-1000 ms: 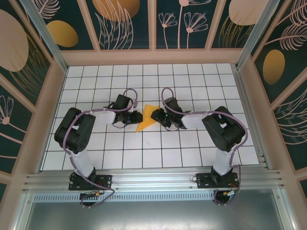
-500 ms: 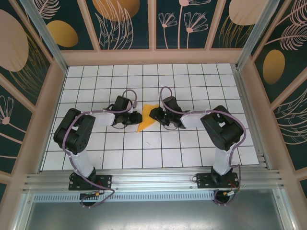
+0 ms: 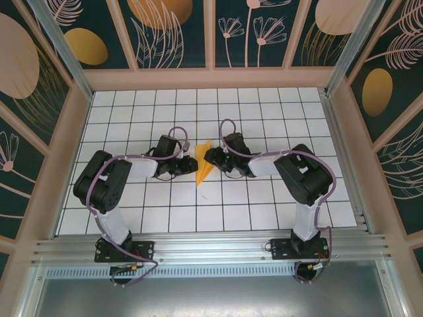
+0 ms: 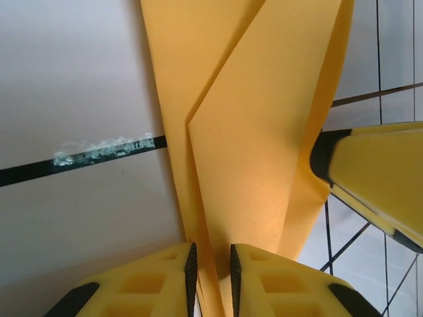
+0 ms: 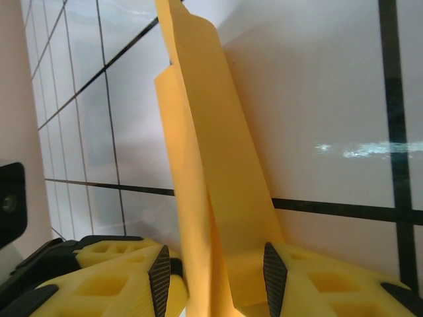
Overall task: Fold a paper plane with a square sheet of paper (pick it up from the middle)
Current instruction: Turn over the paper at the center of the table.
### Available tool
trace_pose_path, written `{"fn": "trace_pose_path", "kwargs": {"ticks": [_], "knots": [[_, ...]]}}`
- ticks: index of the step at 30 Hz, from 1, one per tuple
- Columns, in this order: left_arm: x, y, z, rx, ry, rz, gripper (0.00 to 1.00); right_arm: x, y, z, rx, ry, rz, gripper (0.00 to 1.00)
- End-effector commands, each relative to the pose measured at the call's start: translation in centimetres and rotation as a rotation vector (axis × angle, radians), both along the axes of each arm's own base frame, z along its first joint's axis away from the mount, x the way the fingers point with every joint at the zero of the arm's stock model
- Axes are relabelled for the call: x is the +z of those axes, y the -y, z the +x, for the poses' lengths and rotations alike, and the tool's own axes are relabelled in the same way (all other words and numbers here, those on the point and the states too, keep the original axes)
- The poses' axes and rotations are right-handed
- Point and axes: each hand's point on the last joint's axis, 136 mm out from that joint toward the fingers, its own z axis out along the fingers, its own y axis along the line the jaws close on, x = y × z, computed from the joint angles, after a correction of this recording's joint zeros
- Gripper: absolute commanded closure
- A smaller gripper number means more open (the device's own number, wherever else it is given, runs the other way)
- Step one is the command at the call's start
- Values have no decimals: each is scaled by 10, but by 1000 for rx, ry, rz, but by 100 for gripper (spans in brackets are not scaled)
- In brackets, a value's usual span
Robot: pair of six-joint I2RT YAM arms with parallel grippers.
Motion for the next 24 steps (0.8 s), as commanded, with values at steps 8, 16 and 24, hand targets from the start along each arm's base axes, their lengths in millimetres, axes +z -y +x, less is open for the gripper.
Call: {"fn": "trace_pose_path", "kwargs": {"ticks": [8, 16, 24], "knots": [[-11, 3, -29, -26, -109, -7, 77, 3, 24, 3, -33, 38, -138, 55], [-12, 4, -29, -29, -114, -15, 77, 0, 10, -8, 23, 13, -79, 55], [-10, 5, -32, -33, -118, -26, 77, 7, -2, -2, 34, 29, -41, 56]]}}
